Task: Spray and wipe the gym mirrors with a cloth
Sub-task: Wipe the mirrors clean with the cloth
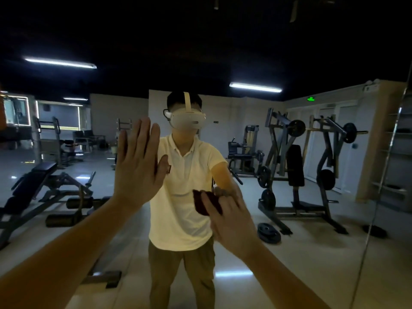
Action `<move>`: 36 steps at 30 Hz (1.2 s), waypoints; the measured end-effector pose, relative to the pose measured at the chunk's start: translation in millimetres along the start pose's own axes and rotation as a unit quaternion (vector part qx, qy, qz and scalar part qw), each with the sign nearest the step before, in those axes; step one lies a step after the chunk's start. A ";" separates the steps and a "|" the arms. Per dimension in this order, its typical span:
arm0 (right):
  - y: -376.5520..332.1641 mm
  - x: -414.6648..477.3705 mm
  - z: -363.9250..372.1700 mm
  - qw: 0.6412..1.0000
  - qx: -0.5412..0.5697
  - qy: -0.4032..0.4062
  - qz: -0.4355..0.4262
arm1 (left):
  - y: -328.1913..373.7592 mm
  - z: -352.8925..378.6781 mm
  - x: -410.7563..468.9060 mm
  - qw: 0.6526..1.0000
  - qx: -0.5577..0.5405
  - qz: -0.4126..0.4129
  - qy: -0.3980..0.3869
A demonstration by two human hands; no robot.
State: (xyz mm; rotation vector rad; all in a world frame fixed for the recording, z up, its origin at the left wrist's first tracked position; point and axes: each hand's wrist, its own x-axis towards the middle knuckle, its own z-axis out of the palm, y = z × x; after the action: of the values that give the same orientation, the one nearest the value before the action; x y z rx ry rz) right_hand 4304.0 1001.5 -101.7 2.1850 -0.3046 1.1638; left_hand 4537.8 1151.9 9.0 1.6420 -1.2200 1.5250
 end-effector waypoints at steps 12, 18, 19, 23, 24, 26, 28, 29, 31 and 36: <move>70.0 8.4 -35.2 0.827 0.136 0.155 0.523 | 40.6 1.0 -115.2 0.996 -0.022 0.012 -0.081; -64.7 14.0 -1.0 0.899 0.226 0.058 0.370 | 37.1 13.5 -118.3 0.997 -0.010 0.009 -0.082; -81.3 5.5 3.8 0.927 0.221 0.043 0.299 | 37.1 13.6 -118.7 0.997 -0.009 0.010 -0.080; -63.9 -34.2 13.5 0.983 0.146 0.024 0.113 | 36.3 13.2 -118.8 0.997 -0.003 0.012 -0.076; -44.2 -43.0 12.4 0.985 0.125 0.009 0.122 | 36.1 13.4 -118.6 0.997 -0.004 0.012 -0.075; 3.2 -61.1 4.0 0.969 0.111 -0.021 0.221 | 36.6 12.8 -118.5 0.997 0.003 0.012 -0.074; 46.8 -82.4 -5.1 0.927 0.124 -0.009 0.354 | 37.6 12.0 -118.7 0.997 0.014 0.011 -0.078; 60.9 -91.3 -8.5 0.906 0.125 0.021 0.404 | 38.3 11.6 -118.6 0.997 0.016 0.008 -0.080; 70.0 -97.3 -9.8 0.874 0.118 0.073 0.465 | 38.7 11.5 -118.3 0.997 0.016 0.005 -0.080; 14.7 -57.3 5.0 0.779 0.191 0.139 0.581 | 40.3 8.6 -118.3 0.995 0.042 0.011 -0.090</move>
State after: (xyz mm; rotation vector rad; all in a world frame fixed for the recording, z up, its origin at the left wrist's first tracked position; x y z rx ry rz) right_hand 4267.0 981.9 -143.8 2.0162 -1.5492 2.3264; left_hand 4514.0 1155.1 -114.0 1.8601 -1.2856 1.4848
